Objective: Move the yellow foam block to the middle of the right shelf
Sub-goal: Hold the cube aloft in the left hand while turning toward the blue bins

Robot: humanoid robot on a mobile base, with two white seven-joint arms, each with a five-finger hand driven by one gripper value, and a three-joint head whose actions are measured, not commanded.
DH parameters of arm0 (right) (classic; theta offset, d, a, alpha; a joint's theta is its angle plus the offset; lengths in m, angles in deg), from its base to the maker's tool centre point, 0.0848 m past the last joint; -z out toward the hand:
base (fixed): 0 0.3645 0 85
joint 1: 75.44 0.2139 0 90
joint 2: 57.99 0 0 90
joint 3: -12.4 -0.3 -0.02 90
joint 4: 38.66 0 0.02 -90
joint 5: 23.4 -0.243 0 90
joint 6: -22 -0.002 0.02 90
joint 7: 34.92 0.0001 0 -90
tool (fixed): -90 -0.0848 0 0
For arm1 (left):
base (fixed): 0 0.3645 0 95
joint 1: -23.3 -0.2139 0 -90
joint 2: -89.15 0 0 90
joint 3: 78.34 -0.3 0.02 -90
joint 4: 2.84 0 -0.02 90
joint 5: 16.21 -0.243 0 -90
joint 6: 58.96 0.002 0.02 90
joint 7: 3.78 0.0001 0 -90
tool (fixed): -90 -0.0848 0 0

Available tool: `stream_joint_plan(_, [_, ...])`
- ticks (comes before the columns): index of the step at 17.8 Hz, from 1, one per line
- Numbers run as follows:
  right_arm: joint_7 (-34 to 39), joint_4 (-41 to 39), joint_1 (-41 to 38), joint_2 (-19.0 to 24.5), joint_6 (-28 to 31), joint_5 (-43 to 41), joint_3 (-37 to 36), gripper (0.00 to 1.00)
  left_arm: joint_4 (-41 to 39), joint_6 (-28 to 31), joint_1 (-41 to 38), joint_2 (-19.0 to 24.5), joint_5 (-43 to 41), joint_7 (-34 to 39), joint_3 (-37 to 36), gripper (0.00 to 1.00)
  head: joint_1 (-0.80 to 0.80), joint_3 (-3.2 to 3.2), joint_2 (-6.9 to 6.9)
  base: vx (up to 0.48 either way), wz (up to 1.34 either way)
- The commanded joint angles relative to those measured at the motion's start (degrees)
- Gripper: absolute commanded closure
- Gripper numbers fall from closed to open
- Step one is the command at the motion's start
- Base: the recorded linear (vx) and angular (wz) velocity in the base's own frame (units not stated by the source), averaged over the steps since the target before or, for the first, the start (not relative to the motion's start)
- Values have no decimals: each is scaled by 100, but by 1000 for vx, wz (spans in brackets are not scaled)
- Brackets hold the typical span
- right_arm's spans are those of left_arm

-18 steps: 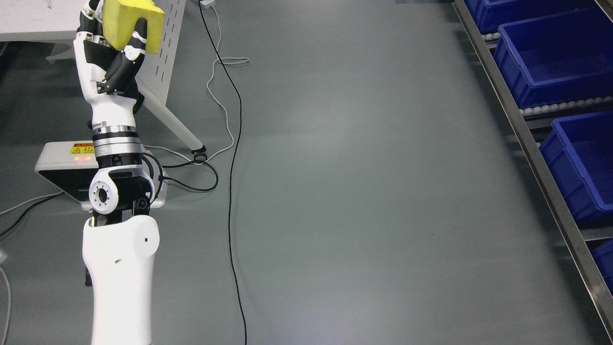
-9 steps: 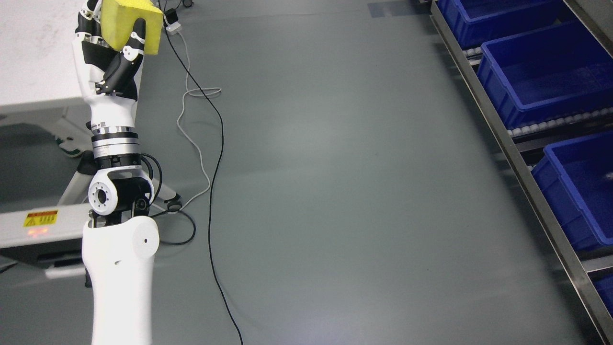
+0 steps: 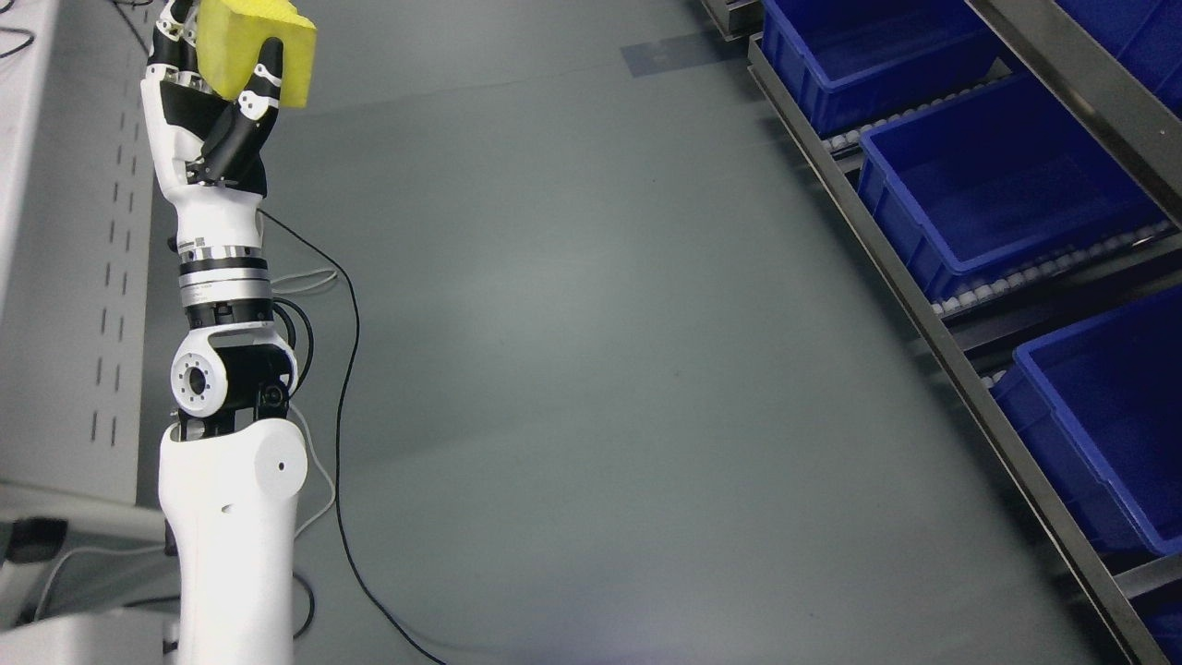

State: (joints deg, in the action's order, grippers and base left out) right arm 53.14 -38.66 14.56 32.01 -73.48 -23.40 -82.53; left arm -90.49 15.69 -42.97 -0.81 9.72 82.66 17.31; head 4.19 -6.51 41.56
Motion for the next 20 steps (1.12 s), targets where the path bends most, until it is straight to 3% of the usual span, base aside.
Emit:
stream_joint_plan(1, [1,-100,-9,-100,4,18,1,0,-15,-13,-44,96,0,-66,15,55,0,0,0,511,-303])
stream_joint_plan(9, [1,-100,-9,-100,4,18,1,0,-286,-13,-36,96,0,-302,-168,55,0,0,0,507,-380])
stream_joint_plan(14, [1,-100,-9,-100,4,18,1,0,-480,-13,52,100,0,-532,-870,56,0,0,0,430,-621])
stream_joint_plan(16, [1,-100,-9,-100,4,18,1,0,-524,40,279,460,0,-532,-1318,56,0,0,0,356,-773])
stream_joint_plan(20, [1,-100,-9,-100,4,18,1,0,-586,987,1227,752,-9,-654,-1566,56,0,0,0,335,-775])
